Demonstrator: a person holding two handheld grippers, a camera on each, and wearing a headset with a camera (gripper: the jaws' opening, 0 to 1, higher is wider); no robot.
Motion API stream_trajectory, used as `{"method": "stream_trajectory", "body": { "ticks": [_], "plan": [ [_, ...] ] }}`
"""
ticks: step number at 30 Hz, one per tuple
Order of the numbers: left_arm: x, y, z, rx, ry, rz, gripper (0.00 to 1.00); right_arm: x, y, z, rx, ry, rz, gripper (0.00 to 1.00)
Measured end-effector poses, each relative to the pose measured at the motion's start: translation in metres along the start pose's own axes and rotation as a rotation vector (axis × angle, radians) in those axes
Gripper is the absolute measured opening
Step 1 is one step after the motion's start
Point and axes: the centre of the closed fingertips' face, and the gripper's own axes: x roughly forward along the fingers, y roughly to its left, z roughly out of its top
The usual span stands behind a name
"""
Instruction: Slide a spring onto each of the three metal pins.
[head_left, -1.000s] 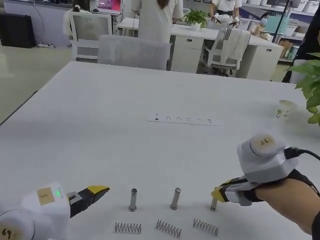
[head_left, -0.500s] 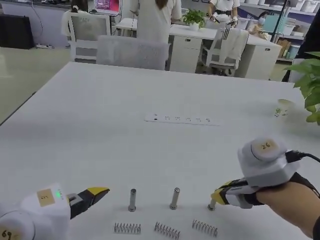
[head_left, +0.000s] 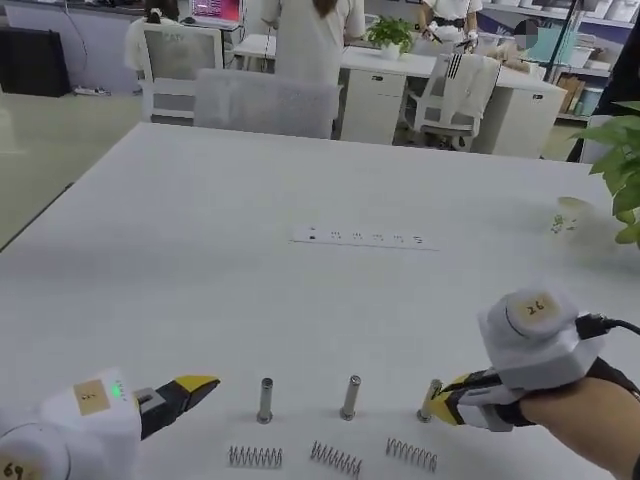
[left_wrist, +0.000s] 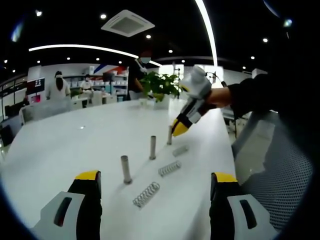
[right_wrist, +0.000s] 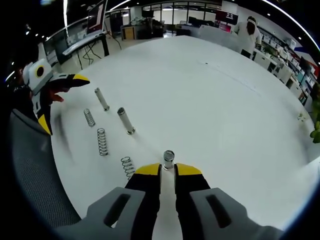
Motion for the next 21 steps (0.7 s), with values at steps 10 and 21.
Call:
{"method": "stream_trajectory", "body": {
  "ticks": [10,21],
  "plan": [
    [0.000,-0.001,-0.001,-0.005,-0.001,-0.002,0.87,-0.012,0.021,-0.012,-0.055,-0.003,0.063,0.10],
    [0.002,-0.002,-0.001,-0.006,-0.002,-0.007,0.87,-0.005,0.045,-0.025,-0.141,0.041,0.158,0.11]
  ]
}}
